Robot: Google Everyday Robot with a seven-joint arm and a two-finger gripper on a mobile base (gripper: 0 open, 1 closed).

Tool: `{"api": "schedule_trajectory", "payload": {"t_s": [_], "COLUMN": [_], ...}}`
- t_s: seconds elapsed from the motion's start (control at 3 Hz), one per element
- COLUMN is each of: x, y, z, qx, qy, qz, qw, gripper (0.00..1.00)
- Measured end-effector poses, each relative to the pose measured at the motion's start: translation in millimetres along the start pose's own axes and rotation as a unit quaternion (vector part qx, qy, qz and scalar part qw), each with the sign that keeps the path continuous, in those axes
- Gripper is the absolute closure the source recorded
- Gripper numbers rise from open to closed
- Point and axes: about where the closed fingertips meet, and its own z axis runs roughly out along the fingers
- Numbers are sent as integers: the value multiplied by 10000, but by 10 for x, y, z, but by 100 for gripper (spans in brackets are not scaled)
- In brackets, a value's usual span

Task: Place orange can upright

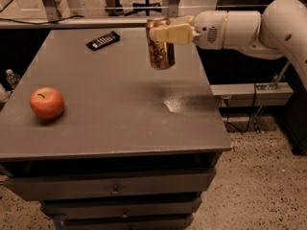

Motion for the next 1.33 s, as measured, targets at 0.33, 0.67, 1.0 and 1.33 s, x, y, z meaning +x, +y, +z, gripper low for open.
{"api": "schedule_trajectory", "payload": {"t_s": [0.33, 0.67, 1.0, 1.33], "x": [257, 518, 687, 813], "y": [-33, -81, -101, -99], "z": [-162, -237, -235, -224], "qx": [-252, -464, -676, -845], "qy": [130, 57, -172, -349], "qz": [-573, -940, -1187, -1337], "qw": [9980, 9945, 9905, 9868], "gripper": [100, 100, 100, 100]}}
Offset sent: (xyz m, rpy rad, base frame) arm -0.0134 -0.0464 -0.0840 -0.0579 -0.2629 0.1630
